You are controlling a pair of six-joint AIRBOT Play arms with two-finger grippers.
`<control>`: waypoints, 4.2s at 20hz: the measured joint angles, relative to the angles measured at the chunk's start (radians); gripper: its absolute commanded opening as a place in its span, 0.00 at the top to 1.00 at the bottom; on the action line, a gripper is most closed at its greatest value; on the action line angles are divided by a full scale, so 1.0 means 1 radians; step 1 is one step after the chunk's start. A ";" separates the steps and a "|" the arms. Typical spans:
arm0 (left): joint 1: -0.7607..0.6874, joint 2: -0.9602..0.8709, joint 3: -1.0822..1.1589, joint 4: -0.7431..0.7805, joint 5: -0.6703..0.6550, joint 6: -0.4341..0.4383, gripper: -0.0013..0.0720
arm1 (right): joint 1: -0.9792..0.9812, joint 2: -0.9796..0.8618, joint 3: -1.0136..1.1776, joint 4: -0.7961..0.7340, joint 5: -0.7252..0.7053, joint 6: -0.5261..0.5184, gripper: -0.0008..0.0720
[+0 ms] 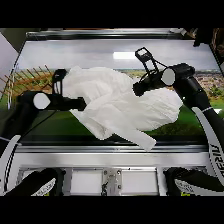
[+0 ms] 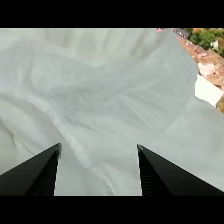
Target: Fold the clothes and pants, and hang the long-sleeved shirts on hangers.
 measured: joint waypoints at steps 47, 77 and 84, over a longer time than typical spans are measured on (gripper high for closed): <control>-0.316 -0.242 0.238 0.309 0.221 -0.463 0.13 | 0.045 0.196 -0.003 0.033 -0.162 0.301 0.97; -0.261 -0.206 0.474 0.731 -0.016 -0.463 0.96 | 0.048 0.192 0.064 0.012 -0.088 0.304 0.97; -0.333 0.034 0.755 0.457 0.037 -0.127 0.96 | 0.037 0.215 0.471 -0.003 0.106 0.290 0.97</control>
